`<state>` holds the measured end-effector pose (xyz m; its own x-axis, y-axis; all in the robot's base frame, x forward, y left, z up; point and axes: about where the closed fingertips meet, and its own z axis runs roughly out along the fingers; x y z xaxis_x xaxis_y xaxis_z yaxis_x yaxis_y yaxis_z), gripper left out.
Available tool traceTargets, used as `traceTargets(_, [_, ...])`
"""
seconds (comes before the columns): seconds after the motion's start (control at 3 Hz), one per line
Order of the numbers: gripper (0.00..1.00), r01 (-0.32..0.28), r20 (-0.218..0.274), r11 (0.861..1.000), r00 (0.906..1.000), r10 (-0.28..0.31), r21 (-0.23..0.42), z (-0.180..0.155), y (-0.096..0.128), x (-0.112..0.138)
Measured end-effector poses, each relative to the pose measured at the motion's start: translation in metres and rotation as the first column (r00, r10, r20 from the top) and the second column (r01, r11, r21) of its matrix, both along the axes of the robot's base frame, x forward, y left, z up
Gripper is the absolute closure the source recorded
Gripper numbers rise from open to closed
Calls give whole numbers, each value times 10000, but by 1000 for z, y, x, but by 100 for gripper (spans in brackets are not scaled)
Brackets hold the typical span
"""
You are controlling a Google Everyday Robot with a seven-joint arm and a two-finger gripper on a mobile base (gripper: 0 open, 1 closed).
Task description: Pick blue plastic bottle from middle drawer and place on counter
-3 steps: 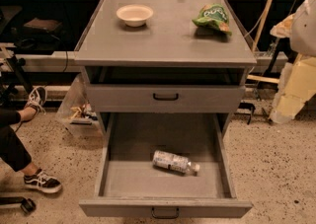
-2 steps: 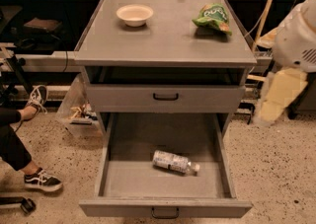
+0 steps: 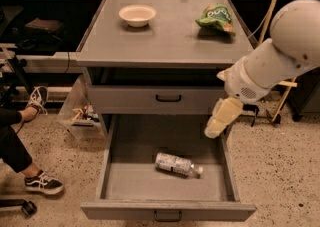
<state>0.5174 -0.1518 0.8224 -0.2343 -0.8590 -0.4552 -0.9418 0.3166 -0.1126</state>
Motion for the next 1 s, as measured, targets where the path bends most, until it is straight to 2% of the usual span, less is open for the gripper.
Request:
traceTargets(0.33, [0,767,356,9942,9962,-796,754,-34,5,17])
traceTargets(0.67, [0,954,905,9913,9905,-1036,907,-28,6,32])
traceTargets(1.0, [0,829,639,9883,9937,-916,1277,-46,21,31])
